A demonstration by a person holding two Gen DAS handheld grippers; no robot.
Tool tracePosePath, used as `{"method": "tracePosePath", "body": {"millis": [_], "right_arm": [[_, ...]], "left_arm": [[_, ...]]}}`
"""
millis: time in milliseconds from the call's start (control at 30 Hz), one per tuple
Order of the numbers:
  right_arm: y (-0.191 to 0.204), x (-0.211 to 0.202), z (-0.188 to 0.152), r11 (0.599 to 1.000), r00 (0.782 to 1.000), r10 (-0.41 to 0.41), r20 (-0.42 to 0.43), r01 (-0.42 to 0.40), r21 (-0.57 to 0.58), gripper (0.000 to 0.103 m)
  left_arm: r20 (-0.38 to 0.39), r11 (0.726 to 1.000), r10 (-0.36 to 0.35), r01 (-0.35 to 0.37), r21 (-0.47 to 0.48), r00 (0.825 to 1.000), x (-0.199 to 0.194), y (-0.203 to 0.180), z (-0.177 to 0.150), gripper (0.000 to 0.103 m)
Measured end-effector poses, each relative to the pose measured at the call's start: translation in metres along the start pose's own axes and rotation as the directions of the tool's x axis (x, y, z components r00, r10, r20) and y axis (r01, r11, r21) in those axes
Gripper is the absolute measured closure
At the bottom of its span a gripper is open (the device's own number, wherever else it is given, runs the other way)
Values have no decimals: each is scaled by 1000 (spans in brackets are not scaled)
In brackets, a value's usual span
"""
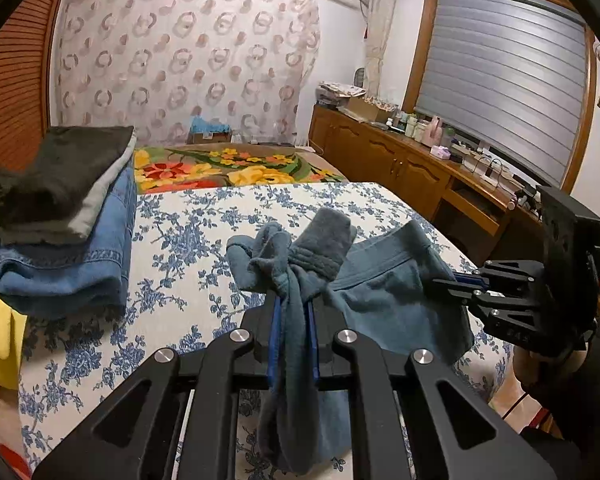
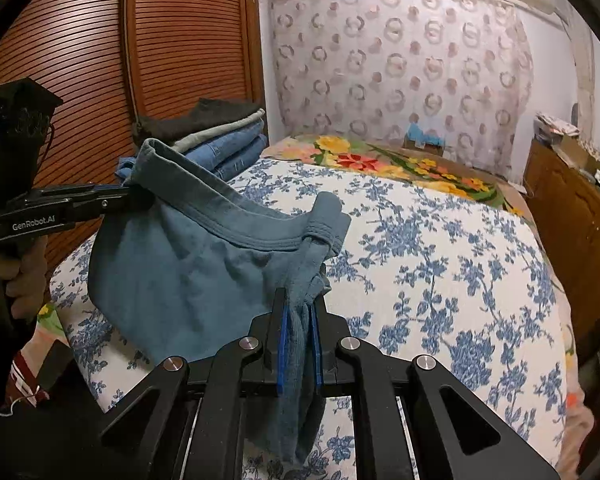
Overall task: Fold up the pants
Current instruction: 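Lift the folded shorts with both tools and carry them toward the clothes stack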
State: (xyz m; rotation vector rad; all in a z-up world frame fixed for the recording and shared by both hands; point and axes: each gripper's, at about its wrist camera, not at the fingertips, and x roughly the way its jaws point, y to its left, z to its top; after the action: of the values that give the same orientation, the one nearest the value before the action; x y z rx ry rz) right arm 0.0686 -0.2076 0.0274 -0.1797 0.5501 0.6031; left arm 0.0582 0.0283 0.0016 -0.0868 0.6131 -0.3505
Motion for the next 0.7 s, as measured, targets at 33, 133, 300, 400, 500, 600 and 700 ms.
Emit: {"method": "tracePosePath", "body": {"millis": [33,133,300,400,500,600,700], "right_arm": [[0,1,1,1000,1000,0,1,0,-4,93],[-1,4,7,1000,1000,0,3,0,-16,94],[-3,16,19,1000,1000,6,9,-6,-31,93],[-4,24,26,999,1000,12,12,-12,-38,93],[-5,34,34,999,1000,24,9,-23,-44,93],[-6,41,43,998,999,44,8,-44,-47,93],[-7,45,53,997,998,54,17,-53,-62,93]], "left_arm": [[3,1000,1,-1,0,1000,0,1,0,90],[15,1000,3,-3,1,1000,0,4,4,90],[30,1000,16,-16,8,999,0,11,9,90],[41,1000,21,-21,-3,999,0,20,13,90],[39,1000,29,-28,-12,999,1,27,16,90],[38,999,37,-36,-19,999,3,33,21,90],[41,999,48,-47,-24,998,4,39,30,90]]}}
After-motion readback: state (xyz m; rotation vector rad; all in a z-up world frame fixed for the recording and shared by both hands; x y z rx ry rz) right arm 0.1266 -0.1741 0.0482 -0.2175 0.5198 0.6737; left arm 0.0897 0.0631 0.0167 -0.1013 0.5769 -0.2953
